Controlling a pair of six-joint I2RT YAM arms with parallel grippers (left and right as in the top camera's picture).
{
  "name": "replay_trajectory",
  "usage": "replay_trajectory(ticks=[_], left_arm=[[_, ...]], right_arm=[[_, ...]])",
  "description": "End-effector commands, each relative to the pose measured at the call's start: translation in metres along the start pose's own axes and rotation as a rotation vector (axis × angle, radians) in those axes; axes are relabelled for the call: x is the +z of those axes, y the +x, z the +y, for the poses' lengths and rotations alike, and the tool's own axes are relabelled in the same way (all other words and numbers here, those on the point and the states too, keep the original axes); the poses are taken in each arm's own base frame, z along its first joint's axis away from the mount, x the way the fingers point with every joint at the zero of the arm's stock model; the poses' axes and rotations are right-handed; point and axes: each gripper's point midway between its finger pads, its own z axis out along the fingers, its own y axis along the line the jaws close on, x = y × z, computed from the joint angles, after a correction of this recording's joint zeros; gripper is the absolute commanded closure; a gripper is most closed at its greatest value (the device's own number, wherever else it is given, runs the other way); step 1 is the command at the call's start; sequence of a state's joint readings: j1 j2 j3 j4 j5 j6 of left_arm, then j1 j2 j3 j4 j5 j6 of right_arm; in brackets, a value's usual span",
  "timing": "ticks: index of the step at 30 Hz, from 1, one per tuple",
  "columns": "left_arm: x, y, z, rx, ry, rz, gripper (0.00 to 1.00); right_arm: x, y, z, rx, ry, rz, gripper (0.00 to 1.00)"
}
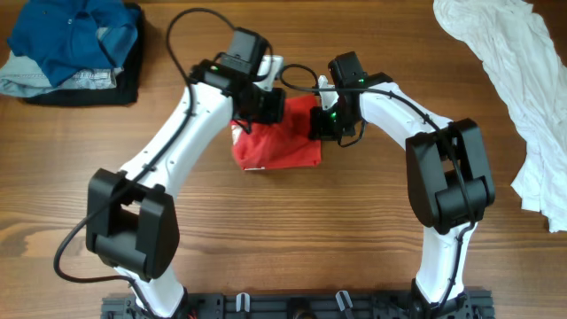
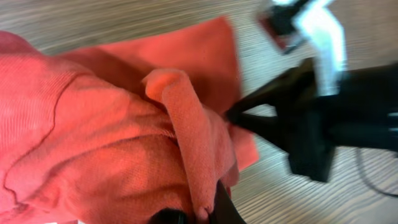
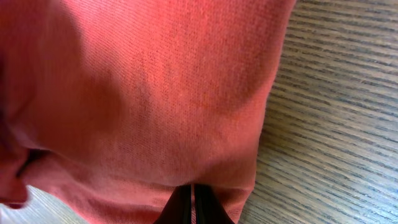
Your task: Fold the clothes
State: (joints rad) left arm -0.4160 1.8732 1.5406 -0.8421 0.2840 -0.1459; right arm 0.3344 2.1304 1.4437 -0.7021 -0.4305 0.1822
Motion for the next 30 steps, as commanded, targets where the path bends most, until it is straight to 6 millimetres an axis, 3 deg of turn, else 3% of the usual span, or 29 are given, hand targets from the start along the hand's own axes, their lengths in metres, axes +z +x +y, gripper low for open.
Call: replay_trajectory(ticks=[1, 5, 7, 8, 9, 11, 15, 18, 19, 20, 21, 22, 23, 30], left_arm=[[-0.009, -0.009, -0.032, 0.025, 0.035, -0.052, 0.96], [0.003, -0.004, -0.031, 0.01, 0.019, -0.025, 0.96], [0.008, -0.003, -0.029, 0.004, 0.016, -0.013, 0.96], [0.01, -0.002, -0.029, 0.004, 0.015, -0.01, 0.96], [0.012, -0.002, -0.028, 0.003, 0.014, -0.007, 0.96], [0.013, -0.002, -0.028, 0.003, 0.014, -0.008, 0.96], [0.013, -0.003, -0.029, 0.004, 0.016, -0.012, 0.96], [0.015, -0.007, -0.031, 0.012, 0.022, -0.027, 0.96], [0.016, -0.009, -0.033, 0.016, 0.025, -0.032, 0.96], [0.019, -0.01, -0.035, 0.023, 0.03, -0.039, 0.92], [0.021, -0.012, -0.041, 0.036, 0.038, -0.049, 0.6], [0.022, -0.014, -0.047, 0.05, 0.046, -0.062, 0.21], [0.023, -0.016, -0.052, 0.062, 0.053, -0.071, 0.0], [0.008, -0.033, -0.071, 0.088, 0.129, -0.152, 0.0]], right_arm=[[0.022, 0.011, -0.011, 0.027, 0.013, 0.059, 0.96], [0.022, 0.007, -0.009, 0.021, 0.006, 0.045, 0.96], [0.015, -0.004, -0.003, 0.013, -0.031, 0.012, 0.96], [0.001, -0.018, 0.002, 0.008, -0.058, -0.032, 0.96], [-0.014, -0.031, 0.005, 0.013, -0.069, -0.073, 0.96], [-0.091, -0.073, 0.004, 0.027, -0.078, -0.26, 0.96], [-0.187, -0.101, -0.016, 0.089, -0.065, -0.484, 0.96], [-0.234, -0.105, -0.038, 0.119, -0.045, -0.594, 0.96], [-0.238, -0.105, -0.042, 0.127, -0.041, -0.602, 0.96], [-0.24, -0.104, -0.048, 0.14, -0.037, -0.602, 0.96], [-0.239, -0.102, -0.05, 0.145, -0.035, -0.597, 0.96], [-0.238, -0.101, -0.051, 0.145, -0.033, -0.591, 0.96], [-0.237, -0.1, -0.051, 0.146, -0.033, -0.59, 0.96], [-0.237, -0.1, -0.051, 0.149, -0.033, -0.586, 0.96]])
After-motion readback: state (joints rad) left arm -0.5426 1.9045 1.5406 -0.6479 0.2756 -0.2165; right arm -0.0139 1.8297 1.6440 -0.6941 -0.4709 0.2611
